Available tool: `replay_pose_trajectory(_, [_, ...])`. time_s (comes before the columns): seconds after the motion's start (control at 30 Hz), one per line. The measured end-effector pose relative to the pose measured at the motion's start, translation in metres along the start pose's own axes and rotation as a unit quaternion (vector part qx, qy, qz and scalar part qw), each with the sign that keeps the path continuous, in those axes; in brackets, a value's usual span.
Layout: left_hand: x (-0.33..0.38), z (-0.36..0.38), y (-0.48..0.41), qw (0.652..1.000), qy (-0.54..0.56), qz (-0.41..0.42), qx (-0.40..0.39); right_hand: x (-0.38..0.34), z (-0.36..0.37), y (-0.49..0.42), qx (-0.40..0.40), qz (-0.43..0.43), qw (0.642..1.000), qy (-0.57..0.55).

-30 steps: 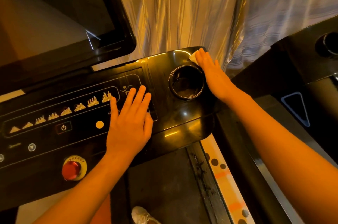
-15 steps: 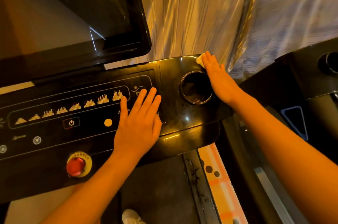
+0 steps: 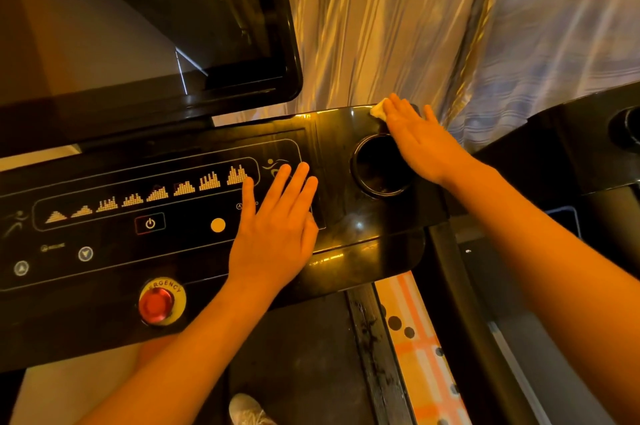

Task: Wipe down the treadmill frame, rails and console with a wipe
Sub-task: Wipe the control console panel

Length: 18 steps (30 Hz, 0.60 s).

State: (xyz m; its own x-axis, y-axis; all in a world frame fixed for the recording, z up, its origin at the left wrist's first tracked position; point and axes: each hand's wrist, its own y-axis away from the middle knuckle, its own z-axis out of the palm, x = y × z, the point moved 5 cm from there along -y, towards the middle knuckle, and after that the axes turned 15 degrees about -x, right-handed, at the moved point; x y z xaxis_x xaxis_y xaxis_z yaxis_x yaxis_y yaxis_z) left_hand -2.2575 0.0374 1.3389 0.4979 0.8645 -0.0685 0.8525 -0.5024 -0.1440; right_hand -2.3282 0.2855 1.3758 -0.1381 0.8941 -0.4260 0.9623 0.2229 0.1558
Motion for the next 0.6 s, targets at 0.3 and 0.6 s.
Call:
replay_pose_trajectory(0.3, [0.0,0.0,0.001,1.0,-0.003,0.004,0.01,-0.055,0.015,-0.01,0.023,-0.002,0.996,0.091])
replay_pose_trajectory(0.6, [-0.002,0.003,0.0,1.0,-0.016,0.003,0.001,-0.072,0.028,-0.009,0.04,-0.022,0.992,0.12])
